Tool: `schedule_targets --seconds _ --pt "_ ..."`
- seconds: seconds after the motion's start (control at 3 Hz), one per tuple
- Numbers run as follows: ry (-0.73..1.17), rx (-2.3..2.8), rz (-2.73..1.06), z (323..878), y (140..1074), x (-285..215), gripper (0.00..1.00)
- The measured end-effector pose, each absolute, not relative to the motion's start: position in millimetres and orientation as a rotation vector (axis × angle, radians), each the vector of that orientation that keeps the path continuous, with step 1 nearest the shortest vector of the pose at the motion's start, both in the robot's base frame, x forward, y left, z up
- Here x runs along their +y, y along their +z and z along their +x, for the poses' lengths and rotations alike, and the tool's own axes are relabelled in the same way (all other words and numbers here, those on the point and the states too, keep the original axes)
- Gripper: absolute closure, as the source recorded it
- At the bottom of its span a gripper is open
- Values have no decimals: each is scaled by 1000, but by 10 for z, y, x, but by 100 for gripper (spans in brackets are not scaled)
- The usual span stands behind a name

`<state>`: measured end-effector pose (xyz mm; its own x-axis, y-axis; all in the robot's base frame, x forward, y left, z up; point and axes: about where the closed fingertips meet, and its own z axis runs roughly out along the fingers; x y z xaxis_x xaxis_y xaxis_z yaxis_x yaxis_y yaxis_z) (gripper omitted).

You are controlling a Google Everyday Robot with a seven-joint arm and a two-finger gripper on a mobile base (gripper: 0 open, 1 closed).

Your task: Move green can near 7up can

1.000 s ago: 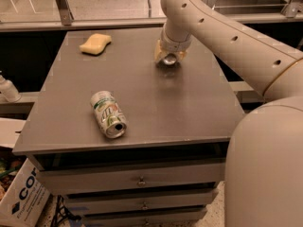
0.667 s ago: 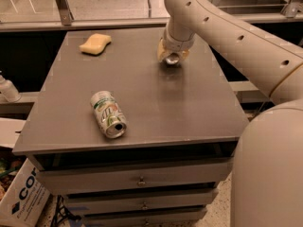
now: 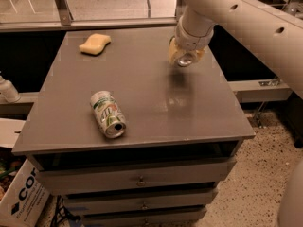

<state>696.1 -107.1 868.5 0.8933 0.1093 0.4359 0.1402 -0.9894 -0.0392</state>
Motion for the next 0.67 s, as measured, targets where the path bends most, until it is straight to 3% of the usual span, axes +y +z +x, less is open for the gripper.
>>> schedule_targets --seconds 0.33,0.67 --pt "-560 -275 -2991 6381 8759 -1208 100" --pt "-560 -275 -2991 6381 8759 -1208 100"
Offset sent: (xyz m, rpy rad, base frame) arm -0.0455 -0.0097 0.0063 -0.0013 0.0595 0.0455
